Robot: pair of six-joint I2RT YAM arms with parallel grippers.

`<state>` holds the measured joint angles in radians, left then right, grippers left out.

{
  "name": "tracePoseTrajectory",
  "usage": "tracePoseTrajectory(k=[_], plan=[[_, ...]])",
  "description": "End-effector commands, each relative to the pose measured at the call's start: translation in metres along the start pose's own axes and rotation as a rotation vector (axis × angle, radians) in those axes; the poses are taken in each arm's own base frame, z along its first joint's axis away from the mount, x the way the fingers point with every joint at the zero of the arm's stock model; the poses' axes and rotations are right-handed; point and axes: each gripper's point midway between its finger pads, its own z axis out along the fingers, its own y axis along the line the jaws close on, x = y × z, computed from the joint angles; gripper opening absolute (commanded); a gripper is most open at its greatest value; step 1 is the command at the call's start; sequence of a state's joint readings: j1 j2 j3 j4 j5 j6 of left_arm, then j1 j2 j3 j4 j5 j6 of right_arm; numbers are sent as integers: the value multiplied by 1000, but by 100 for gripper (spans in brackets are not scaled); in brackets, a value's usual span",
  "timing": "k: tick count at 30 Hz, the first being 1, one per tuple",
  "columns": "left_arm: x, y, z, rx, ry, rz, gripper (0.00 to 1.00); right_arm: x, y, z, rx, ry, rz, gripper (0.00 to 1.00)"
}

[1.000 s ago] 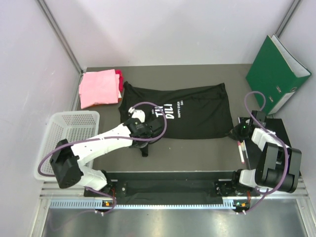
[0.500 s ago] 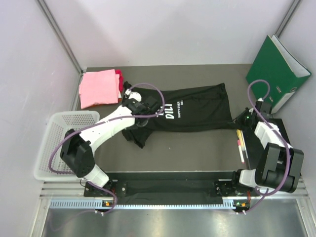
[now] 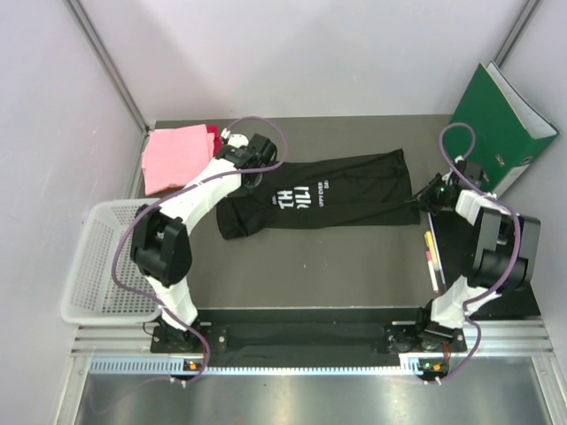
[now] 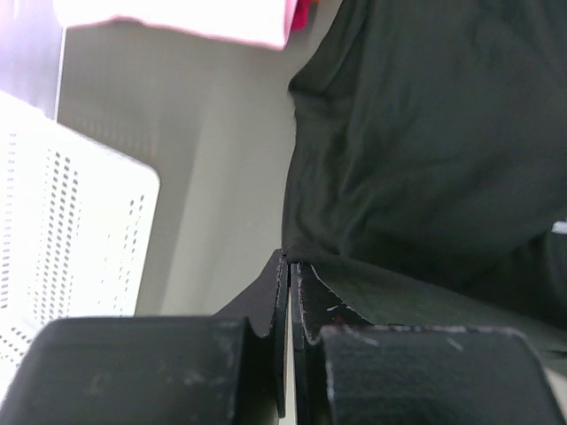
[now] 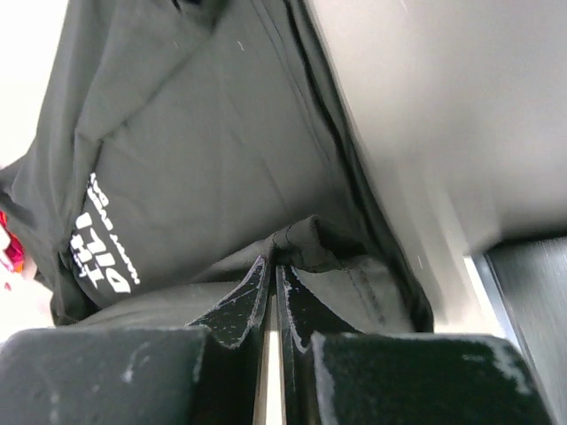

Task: Fold and stack the t-shirts
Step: Fold the other side of the tshirt into a rectangle

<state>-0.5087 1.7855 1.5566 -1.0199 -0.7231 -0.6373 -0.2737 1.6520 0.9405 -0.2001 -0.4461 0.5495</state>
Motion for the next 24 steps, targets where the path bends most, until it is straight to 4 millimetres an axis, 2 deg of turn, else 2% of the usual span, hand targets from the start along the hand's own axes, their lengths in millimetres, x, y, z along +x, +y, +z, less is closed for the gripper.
tracePoseTrajectory(k=[1, 5, 10, 12, 19, 20, 22, 23, 24], plan=[[-30, -8, 12, 2, -33, -35, 0, -39, 37, 10, -102, -67, -112, 3], [-47, -4, 18, -14, -40, -67, 0, -47, 57, 21, -122, -50, -149, 3], [-60, 3, 35, -17, -28, -87, 0, -58, 67, 36, -119, -42, -162, 4], [-66, 3, 41, -7, -22, -92, 0, -55, 60, 46, -92, -16, -147, 4], [-71, -16, 78, 0, 29, -45, 0, -54, 44, 72, -20, 12, -113, 11], [-79, -19, 79, 14, 20, -57, 0, -55, 42, 74, -12, 9, -110, 13], [-87, -23, 87, 24, 18, -60, 0, -57, 42, 79, -15, 2, -112, 30], [-90, -26, 89, 42, 20, -64, 0, -57, 45, 80, -27, 0, -116, 44], [-89, -27, 100, 40, 35, -57, 0, -62, 51, 77, -45, -20, -135, 65]])
